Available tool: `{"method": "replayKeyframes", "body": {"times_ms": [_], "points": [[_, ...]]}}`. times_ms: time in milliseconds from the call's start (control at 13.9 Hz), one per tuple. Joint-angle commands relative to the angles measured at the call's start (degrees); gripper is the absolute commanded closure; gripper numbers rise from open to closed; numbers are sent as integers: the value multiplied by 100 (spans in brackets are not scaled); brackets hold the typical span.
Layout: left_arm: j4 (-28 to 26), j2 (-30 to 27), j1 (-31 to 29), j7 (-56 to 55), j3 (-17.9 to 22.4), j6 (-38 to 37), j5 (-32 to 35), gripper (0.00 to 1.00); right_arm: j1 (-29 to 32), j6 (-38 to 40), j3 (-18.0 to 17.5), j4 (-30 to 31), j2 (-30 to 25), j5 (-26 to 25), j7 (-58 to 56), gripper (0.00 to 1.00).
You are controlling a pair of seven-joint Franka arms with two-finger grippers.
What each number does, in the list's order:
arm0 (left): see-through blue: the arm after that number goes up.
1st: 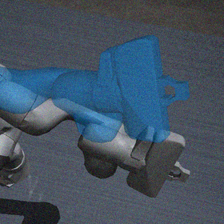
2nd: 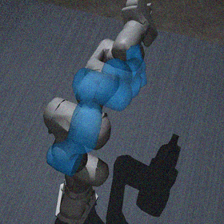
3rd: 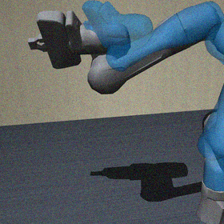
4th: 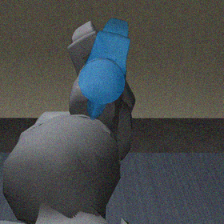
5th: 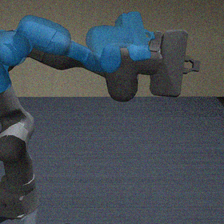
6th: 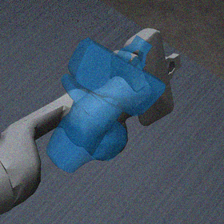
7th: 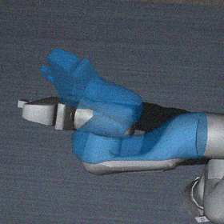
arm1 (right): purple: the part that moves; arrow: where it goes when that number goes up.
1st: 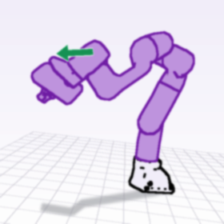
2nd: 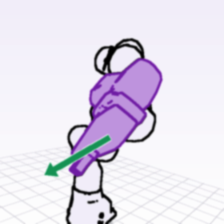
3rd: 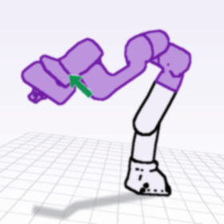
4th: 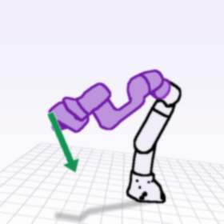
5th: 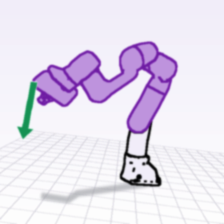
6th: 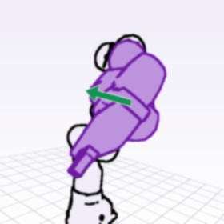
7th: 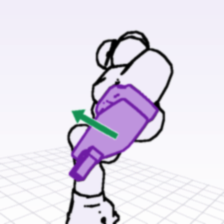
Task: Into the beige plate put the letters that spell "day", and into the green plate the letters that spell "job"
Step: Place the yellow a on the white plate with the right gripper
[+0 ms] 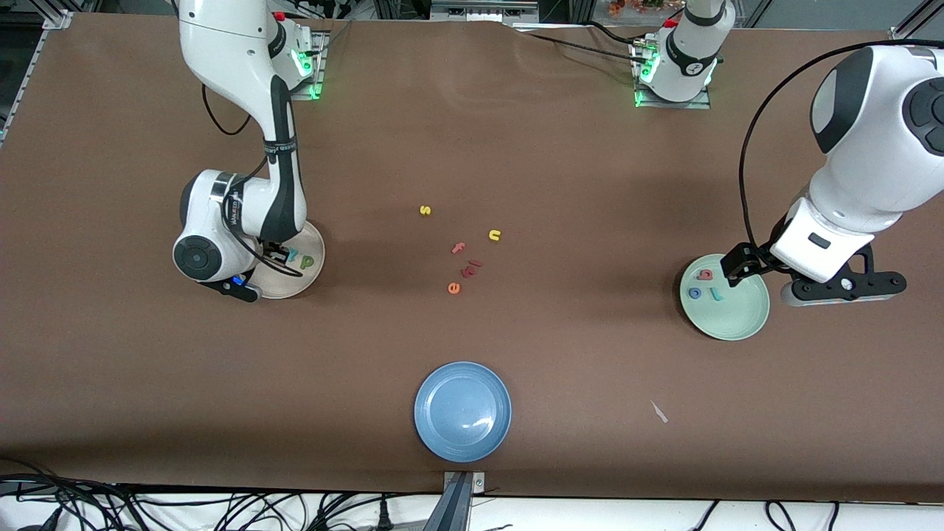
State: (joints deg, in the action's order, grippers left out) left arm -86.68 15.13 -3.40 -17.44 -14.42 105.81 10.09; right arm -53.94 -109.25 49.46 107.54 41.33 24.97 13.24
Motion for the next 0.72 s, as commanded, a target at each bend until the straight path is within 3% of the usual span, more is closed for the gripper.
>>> {"method": "replayKeyframes", "body": {"times_ms": [0,288,648], "points": [[-16,7,32,101,62,71,-147,0,-108,149,274,-232,-177,60,-128,0],[-7,25,23,154,71,62,-147,0,-100,1167,599,-1364,-265,69,-356,0],[19,25,-56,127,71,19,-165,0,-108,2109,1459,-2815,-283,297,-1401,0]]}}
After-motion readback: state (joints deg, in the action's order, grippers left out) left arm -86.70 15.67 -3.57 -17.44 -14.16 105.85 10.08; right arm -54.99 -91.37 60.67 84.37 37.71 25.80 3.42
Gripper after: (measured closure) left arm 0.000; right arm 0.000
